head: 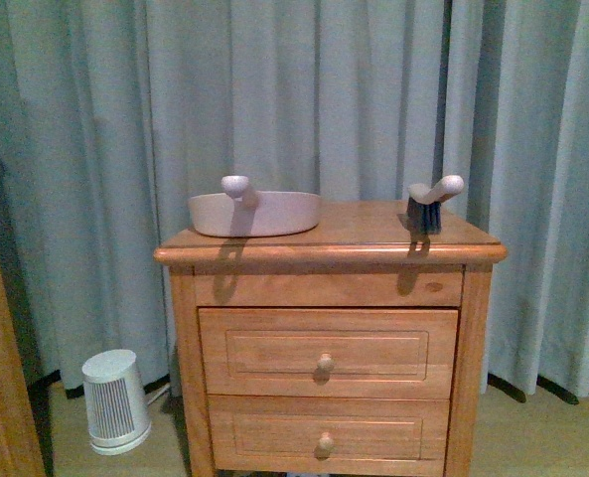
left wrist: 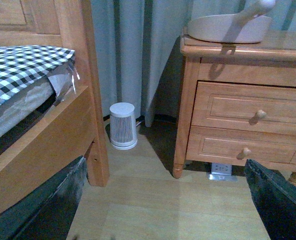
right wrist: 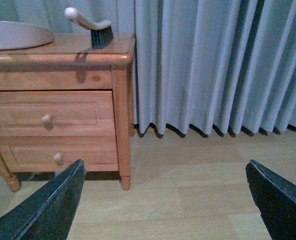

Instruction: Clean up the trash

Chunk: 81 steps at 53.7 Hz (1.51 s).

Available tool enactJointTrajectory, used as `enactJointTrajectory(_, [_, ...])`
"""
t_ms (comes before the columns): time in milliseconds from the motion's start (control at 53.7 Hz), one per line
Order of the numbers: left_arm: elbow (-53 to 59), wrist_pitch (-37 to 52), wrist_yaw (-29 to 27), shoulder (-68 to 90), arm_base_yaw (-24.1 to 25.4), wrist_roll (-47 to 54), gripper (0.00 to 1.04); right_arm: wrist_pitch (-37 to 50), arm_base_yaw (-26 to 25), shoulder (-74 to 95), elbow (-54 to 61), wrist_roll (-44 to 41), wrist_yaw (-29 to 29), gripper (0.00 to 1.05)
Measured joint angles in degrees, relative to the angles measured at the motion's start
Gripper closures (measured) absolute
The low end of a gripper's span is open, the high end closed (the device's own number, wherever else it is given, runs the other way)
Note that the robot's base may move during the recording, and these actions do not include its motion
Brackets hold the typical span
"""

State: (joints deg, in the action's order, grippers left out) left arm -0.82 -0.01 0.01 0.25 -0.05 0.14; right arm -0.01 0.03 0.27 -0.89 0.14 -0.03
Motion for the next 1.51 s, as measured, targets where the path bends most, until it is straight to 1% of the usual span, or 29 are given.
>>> enactJointTrajectory(1508, [0.0, 0.0, 0.0, 0.0, 0.0, 0.0, 0.08, 0.0, 0.0, 0.0, 0.0, 0.0, 0.0, 0.07])
